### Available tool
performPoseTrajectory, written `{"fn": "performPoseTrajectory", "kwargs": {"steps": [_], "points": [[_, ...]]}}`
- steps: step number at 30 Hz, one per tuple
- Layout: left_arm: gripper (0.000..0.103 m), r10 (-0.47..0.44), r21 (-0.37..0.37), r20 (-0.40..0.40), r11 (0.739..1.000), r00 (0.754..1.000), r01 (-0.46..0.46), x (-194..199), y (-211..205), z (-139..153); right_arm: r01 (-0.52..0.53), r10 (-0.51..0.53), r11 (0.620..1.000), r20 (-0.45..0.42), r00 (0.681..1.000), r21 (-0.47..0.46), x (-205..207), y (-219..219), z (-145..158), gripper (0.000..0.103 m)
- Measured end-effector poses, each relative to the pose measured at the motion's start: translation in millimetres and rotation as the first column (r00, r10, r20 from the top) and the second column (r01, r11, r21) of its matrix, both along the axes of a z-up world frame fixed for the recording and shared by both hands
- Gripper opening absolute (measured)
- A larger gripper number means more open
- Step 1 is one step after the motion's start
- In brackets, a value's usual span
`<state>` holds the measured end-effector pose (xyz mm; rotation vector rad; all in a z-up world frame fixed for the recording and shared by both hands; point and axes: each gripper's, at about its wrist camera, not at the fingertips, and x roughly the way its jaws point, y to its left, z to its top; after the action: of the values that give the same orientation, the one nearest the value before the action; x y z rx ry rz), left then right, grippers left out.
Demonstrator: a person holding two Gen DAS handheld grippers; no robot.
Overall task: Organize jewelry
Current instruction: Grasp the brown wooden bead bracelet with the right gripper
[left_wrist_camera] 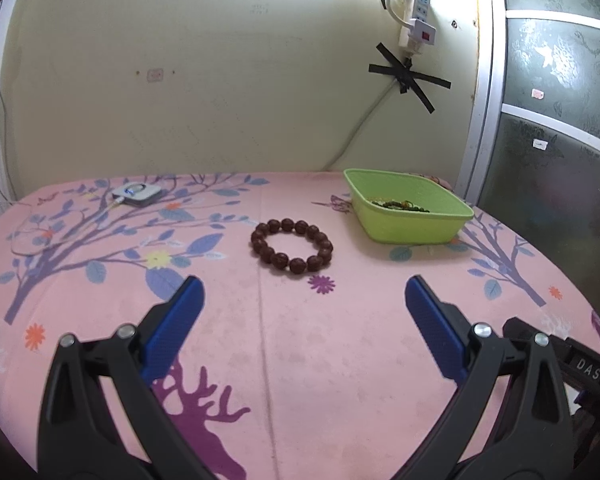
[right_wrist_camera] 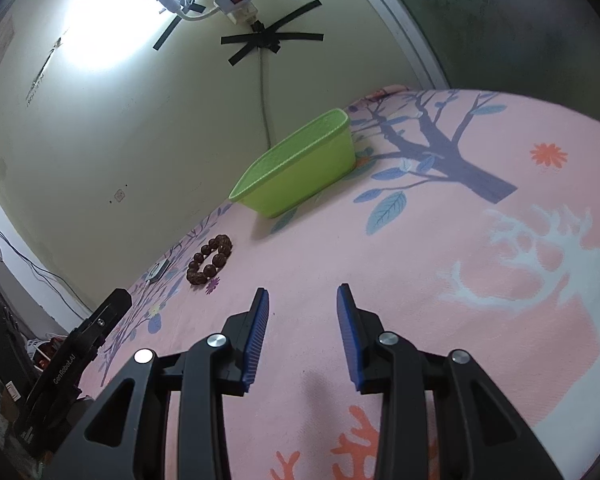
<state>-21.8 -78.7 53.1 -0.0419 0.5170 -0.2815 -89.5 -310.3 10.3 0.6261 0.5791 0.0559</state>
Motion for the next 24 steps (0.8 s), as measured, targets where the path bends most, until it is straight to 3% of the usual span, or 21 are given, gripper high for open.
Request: {"fn": "performPoseTrajectory", "kwargs": {"steps": [2, 6, 8, 10, 14, 19, 22, 23, 24], "points": [[0.097, -0.044, -0.054, -0.067, 0.998, 0.997, 0.04, 10, 8, -4, -0.022, 0.023, 1.0, -0.037, 0.999, 0.02, 6, -1, -4, 0.01], [0.097, -0.043, -0.173, -0.219, 0.985, 0.975, 0.004, 40, 42, -16, -0.116, 0.116, 0.993, -0.088, 0.989, 0.006, 24, 9, 0, 0.01], [0.096, -0.044, -0.213, -0.269, 0.977, 0.962, -0.015, 60, 56, -18, -0.172, 0.168, 0.984, -0.081, 0.983, -0.048, 37, 22, 9, 0.01], [0.089, -0.069, -0.247, -0.344, 0.969, 0.937, -0.019, 89, 64, -20, -0.247, 0.238, 0.961, -0.079, 0.968, -0.125, 58, 39, 19, 0.01], [0.079, -0.108, -0.203, -0.443, 0.979, 0.89, 0.017, 146, 51, -27, -0.401, 0.381, 0.893, -0.133, 0.915, -0.203, 117, 76, 26, 0.01], [0.071, -0.076, -0.082, -0.479, 0.996, 0.875, 0.042, 181, 27, -39, -0.454, 0.408, 0.858, -0.218, 0.887, -0.24, 193, 97, 15, 0.01], [0.062, -0.021, 0.031, -0.446, 0.999, 0.895, 0.039, 188, 15, -41, -0.464, 0.399, 0.857, -0.282, 0.873, -0.225, 227, 98, -4, 0.01], [0.06, 0.004, 0.079, -0.432, 0.996, 0.902, 0.033, 187, 10, -42, -0.461, 0.4, 0.855, -0.263, 0.878, -0.239, 230, 98, -5, 0.006], [0.051, 0.018, 0.104, -0.423, 0.994, 0.906, 0.029, 186, 8, -42, -0.461, 0.399, 0.855, -0.268, 0.877, -0.238, 233, 97, -5, 0.0]]}}
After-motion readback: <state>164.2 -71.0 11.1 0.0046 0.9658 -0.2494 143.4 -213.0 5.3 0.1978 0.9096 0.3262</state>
